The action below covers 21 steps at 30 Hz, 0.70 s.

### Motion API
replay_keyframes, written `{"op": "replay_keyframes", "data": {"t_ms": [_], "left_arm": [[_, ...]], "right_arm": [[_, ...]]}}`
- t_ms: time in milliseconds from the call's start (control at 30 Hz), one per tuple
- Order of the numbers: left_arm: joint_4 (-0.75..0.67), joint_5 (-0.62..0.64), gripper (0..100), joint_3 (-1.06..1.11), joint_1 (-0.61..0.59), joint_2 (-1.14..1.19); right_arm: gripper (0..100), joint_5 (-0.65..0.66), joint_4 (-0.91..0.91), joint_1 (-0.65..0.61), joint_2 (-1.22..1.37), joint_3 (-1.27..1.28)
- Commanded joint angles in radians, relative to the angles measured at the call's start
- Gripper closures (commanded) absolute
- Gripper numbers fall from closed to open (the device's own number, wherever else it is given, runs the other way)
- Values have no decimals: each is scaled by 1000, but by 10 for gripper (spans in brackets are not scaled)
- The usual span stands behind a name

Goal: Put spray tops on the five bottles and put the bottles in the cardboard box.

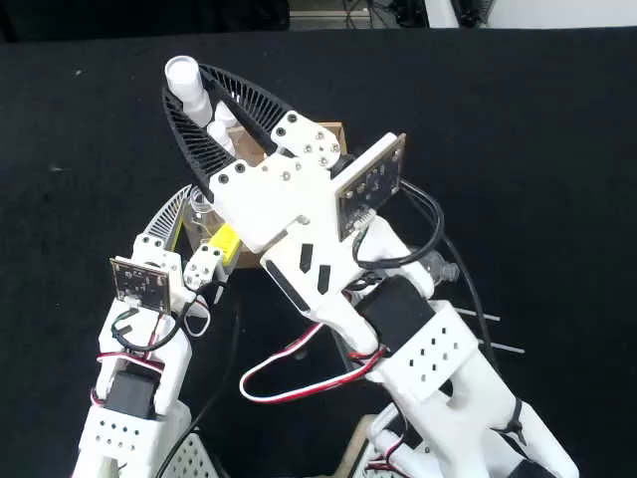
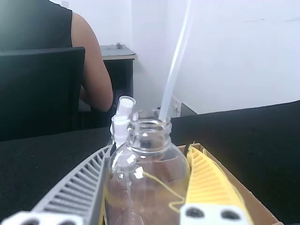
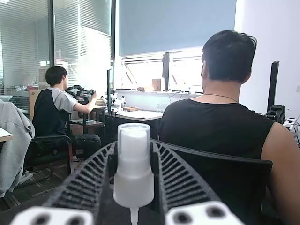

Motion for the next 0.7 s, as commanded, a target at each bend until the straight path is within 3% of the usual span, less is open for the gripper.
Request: {"op": "replay_keyframes", "data": {"t_ms": [0,667], "left_arm": [[-23,-3,970,12,5,2],[-25,-3,970,12,5,2]], "right_arm": [[986,2,-34,-8,15,-38],[986,-5,-95,18,25,-15]]}}
